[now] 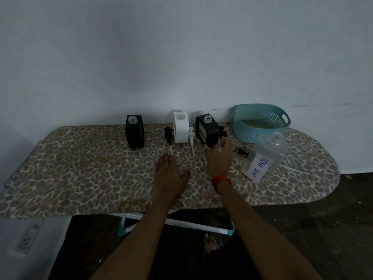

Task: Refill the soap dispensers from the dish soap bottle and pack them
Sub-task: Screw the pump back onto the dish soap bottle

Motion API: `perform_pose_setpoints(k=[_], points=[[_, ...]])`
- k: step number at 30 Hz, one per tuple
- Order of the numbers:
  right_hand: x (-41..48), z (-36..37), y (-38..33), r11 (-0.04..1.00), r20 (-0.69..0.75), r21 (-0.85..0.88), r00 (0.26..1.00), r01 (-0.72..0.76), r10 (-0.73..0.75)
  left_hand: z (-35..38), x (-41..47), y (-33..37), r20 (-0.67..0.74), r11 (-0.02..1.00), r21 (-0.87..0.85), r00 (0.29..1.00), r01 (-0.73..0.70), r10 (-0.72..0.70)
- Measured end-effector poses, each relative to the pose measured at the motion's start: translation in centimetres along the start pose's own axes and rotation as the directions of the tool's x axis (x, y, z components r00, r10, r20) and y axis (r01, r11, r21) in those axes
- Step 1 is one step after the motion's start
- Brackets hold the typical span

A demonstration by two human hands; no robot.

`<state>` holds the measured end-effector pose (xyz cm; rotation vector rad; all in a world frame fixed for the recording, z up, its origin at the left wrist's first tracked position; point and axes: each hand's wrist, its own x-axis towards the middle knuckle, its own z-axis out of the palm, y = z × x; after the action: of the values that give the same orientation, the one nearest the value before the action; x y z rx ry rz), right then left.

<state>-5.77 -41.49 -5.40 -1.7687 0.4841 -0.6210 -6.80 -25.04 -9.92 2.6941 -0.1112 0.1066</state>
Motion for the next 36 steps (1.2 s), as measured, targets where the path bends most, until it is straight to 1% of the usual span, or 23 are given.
perform_pose_setpoints(k=[2,4,6,7,9,11,14,16,18,20,23,25,27,28,29,31,33,36], points=[[-3.1,-0.9,0.4,0.999,-0.023,0.016,0.999,-0.039,0.039,-0.7,-0.5,0.2,-0.098,0.987,-0.163,0.995,0.005,-0.021],[-6.0,-2.2,0.6,0.999,-0.064,0.042,0.998,0.004,-0.001,-1.7,-1.4,0.4,-0.281,0.956,-0.288,0.959,-0.051,-0.034],[-8.3,-3.9,0.7,0.994,-0.132,0.046,0.987,0.097,-0.091,-2.1,-2.6,0.7,-0.445,0.941,-0.301,0.896,-0.157,0.007],[-9.1,-5.0,0.6,0.989,-0.176,0.055,0.977,0.136,-0.125,-2.0,-3.2,1.0,-0.479,0.93,-0.308,0.877,-0.202,0.032],[-9.8,-7.6,0.6,0.979,-0.279,0.086,0.948,0.184,-0.153,-1.5,-4.4,2.5,-0.459,0.898,-0.342,0.883,-0.276,0.097],[-9.4,-10.6,0.8,0.974,-0.402,0.134,0.908,0.184,-0.117,-0.8,-5.4,4.9,-0.371,0.859,-0.4,0.913,-0.319,0.166],[-6.9,-15.2,1.3,0.972,-0.539,0.164,0.841,0.167,-0.053,-0.5,-5.8,10.0,-0.24,0.794,-0.531,0.951,-0.296,0.194],[-4.6,-18.0,1.9,0.976,-0.559,0.147,0.827,0.162,-0.053,-0.7,-5.7,13.9,-0.174,0.746,-0.603,0.959,-0.284,0.224],[-2.3,-20.2,2.5,0.983,-0.542,0.128,0.839,0.133,-0.043,-0.6,-5.3,17.6,-0.101,0.71,-0.659,0.965,-0.246,0.241],[-0.2,-21.9,3.1,0.991,-0.523,0.071,0.85,0.115,-0.061,-0.3,-4.9,21.1,-0.049,0.697,-0.688,0.972,-0.199,0.23],[2.2,-23.4,4.1,0.993,-0.466,-0.035,0.878,0.11,-0.113,0.8,-4.2,24.5,-0.067,0.686,-0.701,0.976,-0.193,0.206],[3.4,-23.8,4.8,0.994,-0.402,-0.079,0.91,0.079,-0.105,1.1,-4.1,25.4,-0.101,0.66,-0.734,0.986,-0.162,0.129],[4.4,-23.7,5.2,0.984,-0.282,-0.169,0.954,0.057,-0.104,1.0,-4.1,25.3,-0.141,0.646,-0.747,0.987,-0.157,0.076],[4.8,-23.4,5.4,0.967,-0.194,-0.245,0.973,0.075,-0.124,0.9,-4.1,24.8,-0.159,0.64,-0.75,0.985,-0.167,0.071],[5.3,-23.1,5.5,0.937,-0.093,-0.331,0.984,0.116,-0.154,0.7,-4.1,24.0,-0.174,0.637,-0.75,0.982,-0.178,0.069],[6.2,-22.2,5.3,0.836,0.116,-0.503,0.975,0.22,-0.187,-0.1,-4.1,22.1,-0.218,0.648,-0.734,0.974,-0.201,0.055],[7.2,-20.8,4.5,0.716,0.297,-0.626,0.943,0.31,-0.149,-1.0,-4.0,19.8,-0.263,0.674,-0.705,0.964,-0.22,0.039],[9.0,-18.1,3.5,0.579,0.481,-0.701,0.875,0.416,-0.047,-2.5,-4.0,16.7,-0.277,0.725,-0.659,0.961,-0.197,0.01]])
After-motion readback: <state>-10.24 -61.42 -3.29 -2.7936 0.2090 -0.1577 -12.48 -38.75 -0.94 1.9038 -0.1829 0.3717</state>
